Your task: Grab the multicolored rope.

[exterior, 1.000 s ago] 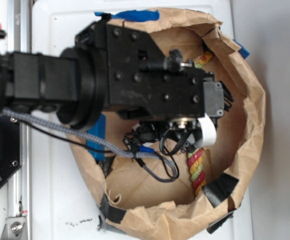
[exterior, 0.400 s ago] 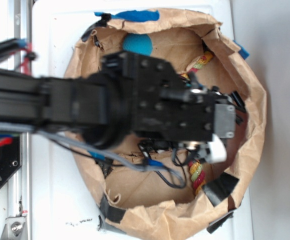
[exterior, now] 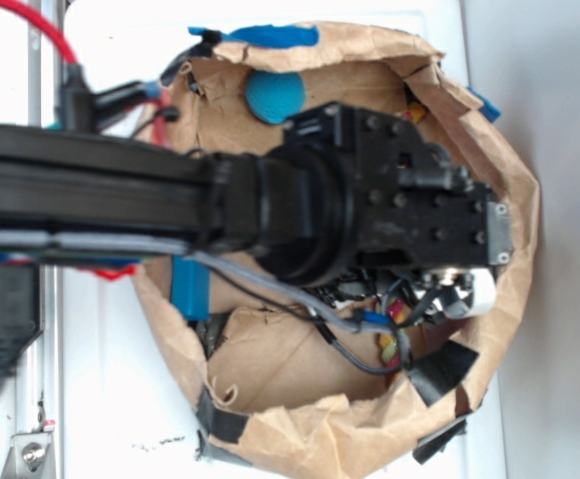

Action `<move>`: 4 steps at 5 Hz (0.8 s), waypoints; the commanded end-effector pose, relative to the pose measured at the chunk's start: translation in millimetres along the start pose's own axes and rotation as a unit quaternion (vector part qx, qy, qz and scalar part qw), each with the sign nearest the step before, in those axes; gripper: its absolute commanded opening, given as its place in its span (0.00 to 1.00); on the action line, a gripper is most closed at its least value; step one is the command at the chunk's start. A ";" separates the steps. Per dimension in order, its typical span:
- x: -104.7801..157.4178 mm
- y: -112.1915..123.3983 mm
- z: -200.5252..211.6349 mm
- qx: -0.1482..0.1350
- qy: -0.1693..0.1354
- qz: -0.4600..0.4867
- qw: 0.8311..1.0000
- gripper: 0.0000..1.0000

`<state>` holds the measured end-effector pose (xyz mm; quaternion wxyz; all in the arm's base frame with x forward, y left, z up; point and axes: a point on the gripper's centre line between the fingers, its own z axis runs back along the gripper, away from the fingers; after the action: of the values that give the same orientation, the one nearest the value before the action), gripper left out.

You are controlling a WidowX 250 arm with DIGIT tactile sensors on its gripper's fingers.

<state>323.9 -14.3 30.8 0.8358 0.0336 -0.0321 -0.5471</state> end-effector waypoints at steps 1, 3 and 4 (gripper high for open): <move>5.0 1.8 1.1 0.009 -0.006 -0.006 1.000 0.51; 4.7 -12.9 1.6 0.017 -0.001 -0.005 1.000 0.00; 2.9 -20.5 2.7 0.020 -0.005 -0.002 1.000 0.00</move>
<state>310.6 -16.1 26.2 0.8389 0.0430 -0.0397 -0.5412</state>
